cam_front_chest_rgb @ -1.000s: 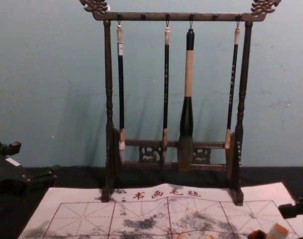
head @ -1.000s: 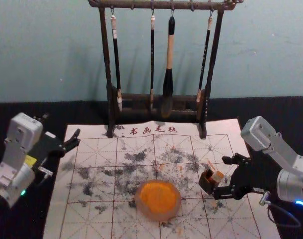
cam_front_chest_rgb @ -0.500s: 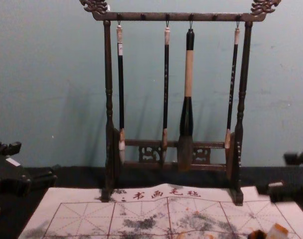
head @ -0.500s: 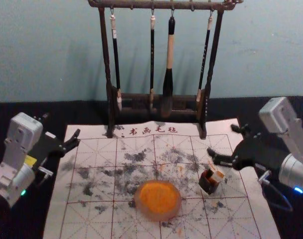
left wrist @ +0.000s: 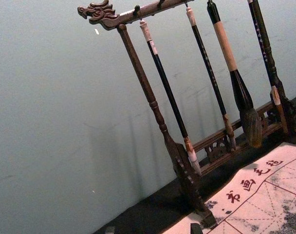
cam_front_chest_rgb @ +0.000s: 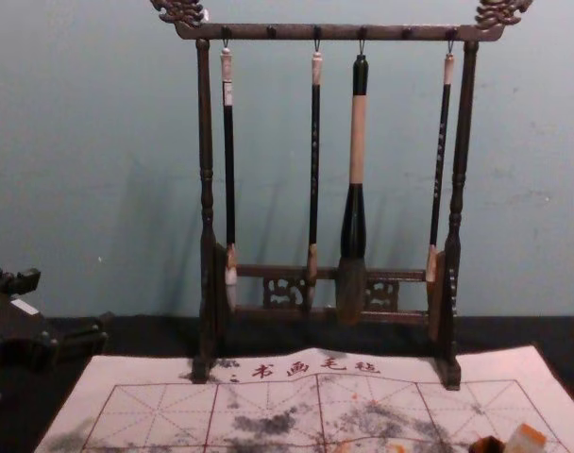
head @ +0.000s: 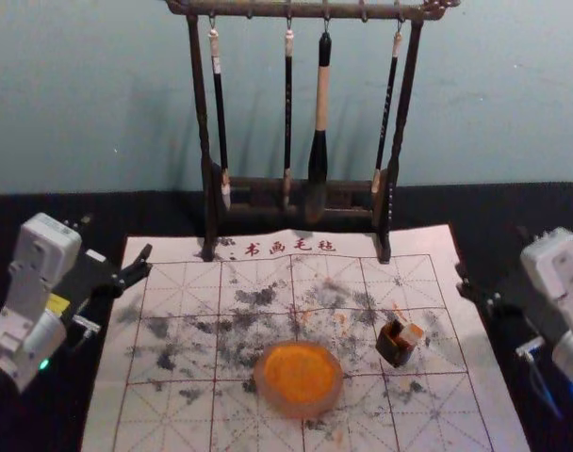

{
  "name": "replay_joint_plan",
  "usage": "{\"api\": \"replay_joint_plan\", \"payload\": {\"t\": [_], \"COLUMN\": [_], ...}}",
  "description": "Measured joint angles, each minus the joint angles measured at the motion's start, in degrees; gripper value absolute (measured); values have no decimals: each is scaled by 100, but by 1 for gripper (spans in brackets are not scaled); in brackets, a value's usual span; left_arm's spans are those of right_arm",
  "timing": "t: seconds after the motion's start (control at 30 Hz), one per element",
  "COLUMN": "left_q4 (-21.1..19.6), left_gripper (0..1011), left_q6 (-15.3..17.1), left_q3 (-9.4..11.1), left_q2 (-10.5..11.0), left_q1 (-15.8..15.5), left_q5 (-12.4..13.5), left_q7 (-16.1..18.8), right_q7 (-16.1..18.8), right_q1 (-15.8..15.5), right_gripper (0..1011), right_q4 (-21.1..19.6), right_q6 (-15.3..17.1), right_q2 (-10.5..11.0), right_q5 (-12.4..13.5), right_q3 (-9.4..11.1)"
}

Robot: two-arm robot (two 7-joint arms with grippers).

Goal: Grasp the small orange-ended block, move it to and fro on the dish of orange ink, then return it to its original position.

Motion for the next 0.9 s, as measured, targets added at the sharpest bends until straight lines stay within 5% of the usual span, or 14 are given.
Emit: {"api": "replay_joint_plan", "payload": {"t": [0.33,0.9], "left_q4": [0,0], "left_gripper": [1001,1001], "left_q6": [0,0], "left_q3": [0,0], "left_q2": [0,0], "left_q1": [0,0], "left_q5": [0,0], "left_q7": [0,0], "right_q7": [-145,-177], "right_q1": [-156,-165], "right_gripper": [1000,1000], "right_q4": [346,305], "right_q6": [-180,-161], "right_q2": [-250,-223], "right_q5": [-141,-164], "right_q3": [108,88]}}
